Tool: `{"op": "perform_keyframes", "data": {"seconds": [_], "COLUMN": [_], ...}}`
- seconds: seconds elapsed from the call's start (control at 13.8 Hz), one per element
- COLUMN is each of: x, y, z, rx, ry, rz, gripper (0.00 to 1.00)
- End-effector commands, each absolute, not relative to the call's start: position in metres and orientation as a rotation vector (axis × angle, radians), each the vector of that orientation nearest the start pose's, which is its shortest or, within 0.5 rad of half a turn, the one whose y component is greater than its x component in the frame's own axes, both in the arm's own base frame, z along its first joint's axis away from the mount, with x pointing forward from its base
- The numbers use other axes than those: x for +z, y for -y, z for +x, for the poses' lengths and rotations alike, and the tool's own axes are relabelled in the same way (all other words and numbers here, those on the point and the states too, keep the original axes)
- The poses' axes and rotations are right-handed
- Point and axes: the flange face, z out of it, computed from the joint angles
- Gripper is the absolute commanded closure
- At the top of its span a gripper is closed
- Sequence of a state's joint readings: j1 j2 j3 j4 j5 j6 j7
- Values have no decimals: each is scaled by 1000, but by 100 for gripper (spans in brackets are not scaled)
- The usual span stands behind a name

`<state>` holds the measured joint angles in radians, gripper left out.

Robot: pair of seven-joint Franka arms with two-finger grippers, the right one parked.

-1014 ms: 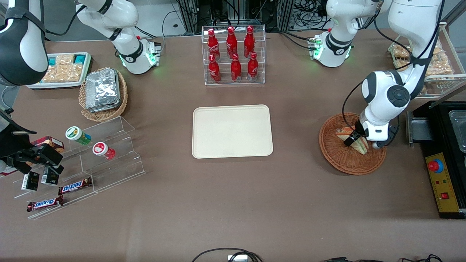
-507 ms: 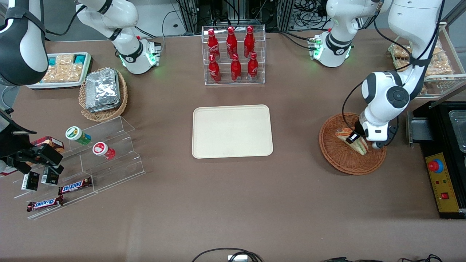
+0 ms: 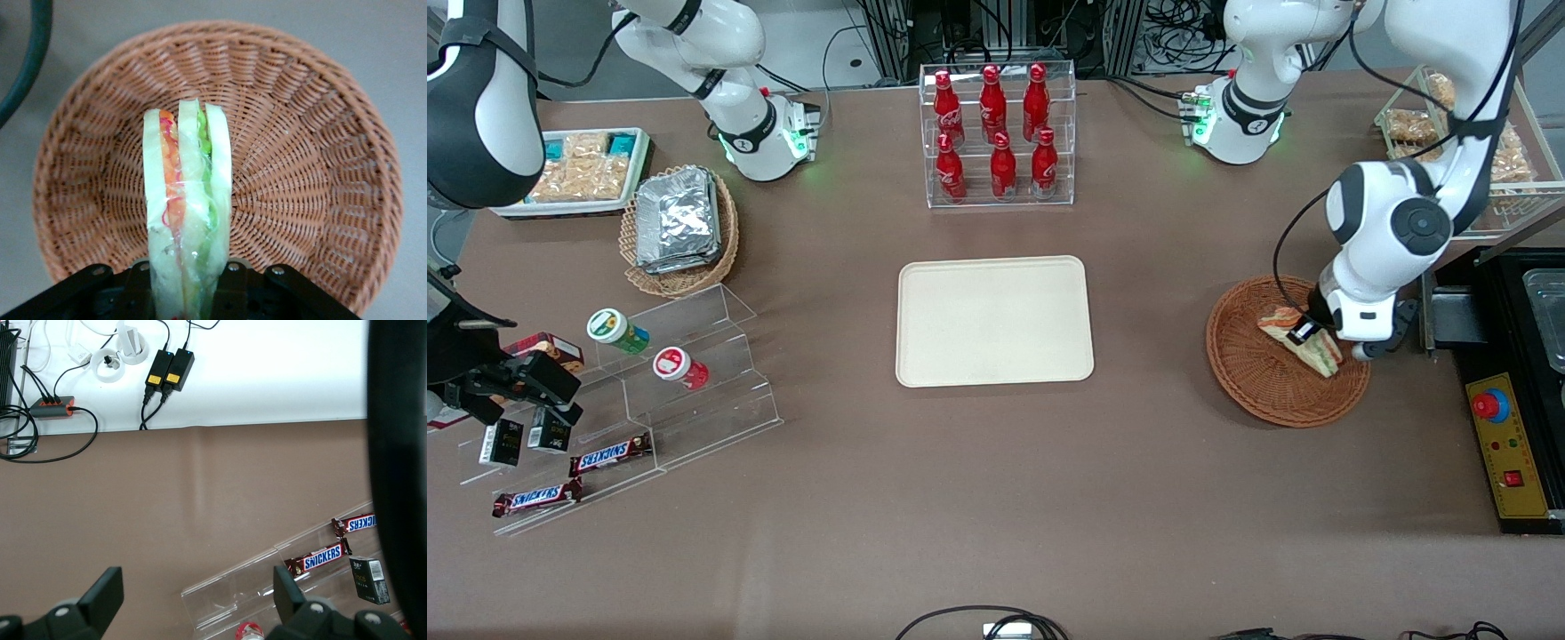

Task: Place sandwich from basket to tray
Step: 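Close the left gripper on the sandwich and lift it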

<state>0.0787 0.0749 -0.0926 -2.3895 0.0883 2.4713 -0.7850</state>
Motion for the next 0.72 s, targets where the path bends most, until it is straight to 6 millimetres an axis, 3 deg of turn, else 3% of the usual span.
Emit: {"op": "perform_keyframes", "data": {"seconds": [0.0,0.36,0.65], "x": [336,412,446], "y": [13,57,105], "z": [516,545,549], "rx": [1,98,50], "ry": [982,755,492], "rz": [-2899,-2926,-3006], "gripper": [100,100,100]}}
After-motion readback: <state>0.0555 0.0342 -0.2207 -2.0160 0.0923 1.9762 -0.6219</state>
